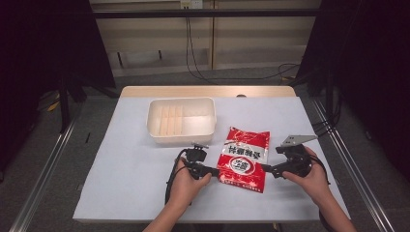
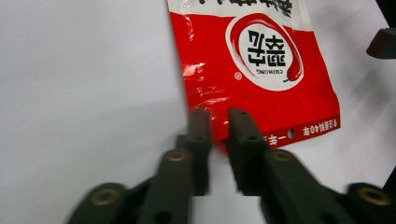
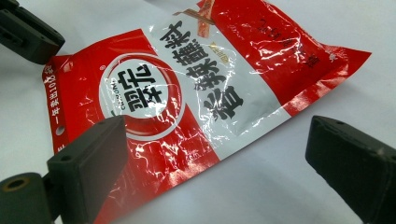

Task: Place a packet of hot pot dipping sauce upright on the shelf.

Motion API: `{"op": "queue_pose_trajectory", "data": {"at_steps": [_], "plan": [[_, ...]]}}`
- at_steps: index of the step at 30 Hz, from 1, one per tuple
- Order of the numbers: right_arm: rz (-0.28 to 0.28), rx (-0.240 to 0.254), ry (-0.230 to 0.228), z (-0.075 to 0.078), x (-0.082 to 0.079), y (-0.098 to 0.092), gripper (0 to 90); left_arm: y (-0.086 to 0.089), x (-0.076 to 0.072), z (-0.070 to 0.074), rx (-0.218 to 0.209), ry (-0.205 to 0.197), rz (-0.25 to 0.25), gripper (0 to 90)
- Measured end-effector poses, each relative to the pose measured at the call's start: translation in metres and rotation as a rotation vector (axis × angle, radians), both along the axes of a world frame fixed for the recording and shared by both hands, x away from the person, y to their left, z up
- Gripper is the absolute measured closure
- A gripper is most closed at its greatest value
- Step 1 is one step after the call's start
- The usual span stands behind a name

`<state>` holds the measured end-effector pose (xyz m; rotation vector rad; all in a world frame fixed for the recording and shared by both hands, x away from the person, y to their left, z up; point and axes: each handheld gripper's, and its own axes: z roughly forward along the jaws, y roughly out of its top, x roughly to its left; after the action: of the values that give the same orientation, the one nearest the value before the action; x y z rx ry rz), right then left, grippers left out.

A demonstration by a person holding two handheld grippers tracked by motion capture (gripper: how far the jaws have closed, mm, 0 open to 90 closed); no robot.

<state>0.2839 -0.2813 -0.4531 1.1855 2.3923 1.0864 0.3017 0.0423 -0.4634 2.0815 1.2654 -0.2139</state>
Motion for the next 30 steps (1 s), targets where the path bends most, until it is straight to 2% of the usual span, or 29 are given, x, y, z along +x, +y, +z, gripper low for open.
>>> {"op": "queue_pose_trajectory", "data": {"at_steps": [2, 5, 6, 7, 8, 9, 11, 13, 14, 17, 20, 21, 22, 25, 30], "plan": [[0.003, -0.001, 0.000, 0.000, 0.000, 0.001, 5.4, 0.000, -0.001, -0.002, -0.002, 0.028, -0.005, 70.0], [0.003, -0.004, -0.001, 0.000, 0.000, 0.001, 5.4, -0.005, -0.005, -0.004, 0.004, 0.020, 0.013, 63.9], [0.001, -0.006, -0.002, 0.000, 0.000, 0.001, 5.4, -0.005, -0.006, -0.004, 0.014, 0.013, 0.009, 63.8], [0.000, -0.005, -0.003, 0.000, 0.000, 0.001, 5.4, -0.008, -0.007, -0.004, 0.006, 0.015, 0.025, 63.5], [0.003, -0.003, -0.004, 0.000, 0.000, 0.001, 5.4, -0.009, -0.009, -0.003, 0.024, 0.001, 0.029, 63.2], [0.002, -0.004, -0.004, 0.000, 0.000, 0.002, 5.4, -0.010, -0.009, -0.003, 0.046, -0.006, 0.024, 65.3], [0.003, -0.007, -0.002, 0.000, 0.000, 0.002, 5.4, -0.013, -0.011, -0.003, 0.039, 0.007, 0.033, 66.9], [0.002, -0.008, -0.002, 0.000, 0.000, 0.002, 5.4, -0.014, -0.013, -0.002, 0.060, -0.013, 0.020, 69.8], [0.003, -0.007, -0.003, 0.000, 0.000, 0.001, 5.4, -0.015, -0.013, -0.003, 0.065, -0.006, 0.022, 73.0], [0.002, -0.006, -0.005, 0.001, 0.000, 0.001, 5.4, -0.015, -0.014, -0.003, 0.059, -0.002, 0.046, 76.0], [0.002, -0.004, -0.006, 0.002, 0.000, 0.001, 5.4, -0.017, -0.015, -0.002, 0.091, -0.017, 0.044, 79.2], [-0.002, -0.004, -0.008, 0.002, 0.000, 0.001, 5.4, -0.018, -0.016, -0.002, 0.124, -0.033, 0.045, 83.7], [-0.003, -0.004, -0.009, 0.002, 0.000, 0.001, 5.4, -0.017, -0.015, -0.002, 0.128, -0.030, 0.045, 90.0], [-0.001, -0.003, -0.013, 0.003, 0.000, 0.001, 5.4, -0.015, -0.013, -0.002, 0.107, -0.004, 0.051, 90.0], [-0.001, 0.000, -0.009, 0.003, 0.001, -0.001, 5.4, -0.015, -0.011, -0.001, 0.130, -0.016, 0.031, 90.0]]}}
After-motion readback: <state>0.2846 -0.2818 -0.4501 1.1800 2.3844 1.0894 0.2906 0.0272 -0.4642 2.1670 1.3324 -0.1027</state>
